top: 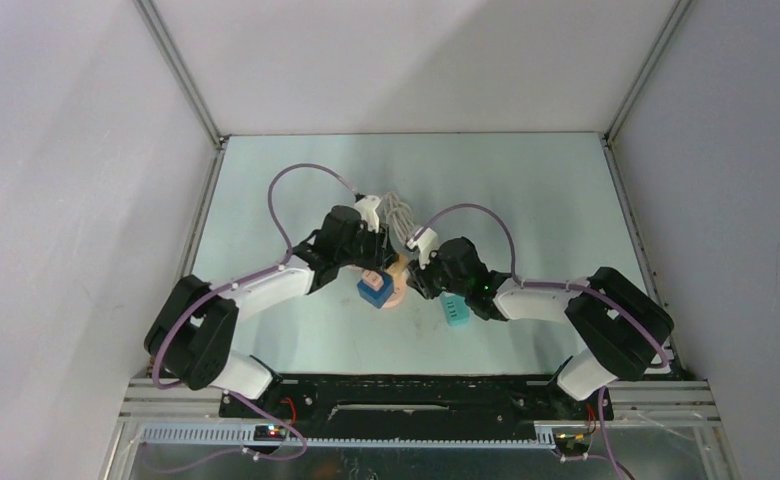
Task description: Insert the plug
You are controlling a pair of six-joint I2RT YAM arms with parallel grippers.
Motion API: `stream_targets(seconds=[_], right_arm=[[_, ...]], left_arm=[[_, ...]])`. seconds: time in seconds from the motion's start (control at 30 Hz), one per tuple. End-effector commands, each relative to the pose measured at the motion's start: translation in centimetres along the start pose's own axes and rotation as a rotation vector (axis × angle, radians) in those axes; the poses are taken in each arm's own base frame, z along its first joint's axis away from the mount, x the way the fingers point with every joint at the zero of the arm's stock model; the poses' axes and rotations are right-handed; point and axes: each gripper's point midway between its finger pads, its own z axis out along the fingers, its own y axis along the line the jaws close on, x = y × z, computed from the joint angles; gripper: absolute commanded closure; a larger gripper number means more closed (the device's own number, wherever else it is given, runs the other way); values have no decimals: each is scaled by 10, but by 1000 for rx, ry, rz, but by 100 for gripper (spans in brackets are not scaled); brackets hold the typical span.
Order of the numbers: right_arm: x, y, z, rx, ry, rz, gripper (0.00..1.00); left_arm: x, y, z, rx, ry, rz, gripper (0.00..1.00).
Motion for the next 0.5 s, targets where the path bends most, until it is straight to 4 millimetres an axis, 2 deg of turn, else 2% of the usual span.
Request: stream_targets(seconds=[0.0,0.1,0.2,0.3,0.4,0.47], right_arm=[[-103,28,1,-87,-296,-55,67],[-112,23,-12,-39,-301,-32,31],[-117,13,-29,33,-294,0,15],[-124,4,-49,92,-301,25,1],[-137,-3,-72,139,-337,40,1],[-144,-12,-88,169,-358,66,1]], left_arm=[[97,-26,-19,54,358,-41,39],[60,-26,-18,15,257,-48,2],[11,-31,-21,22,133,-80,0],[-40,-34,-32,39,-9,-103,0],[-81,-32,-50,48,-141,-122,0],[-101,-26,-65,48,-220,-139,0]])
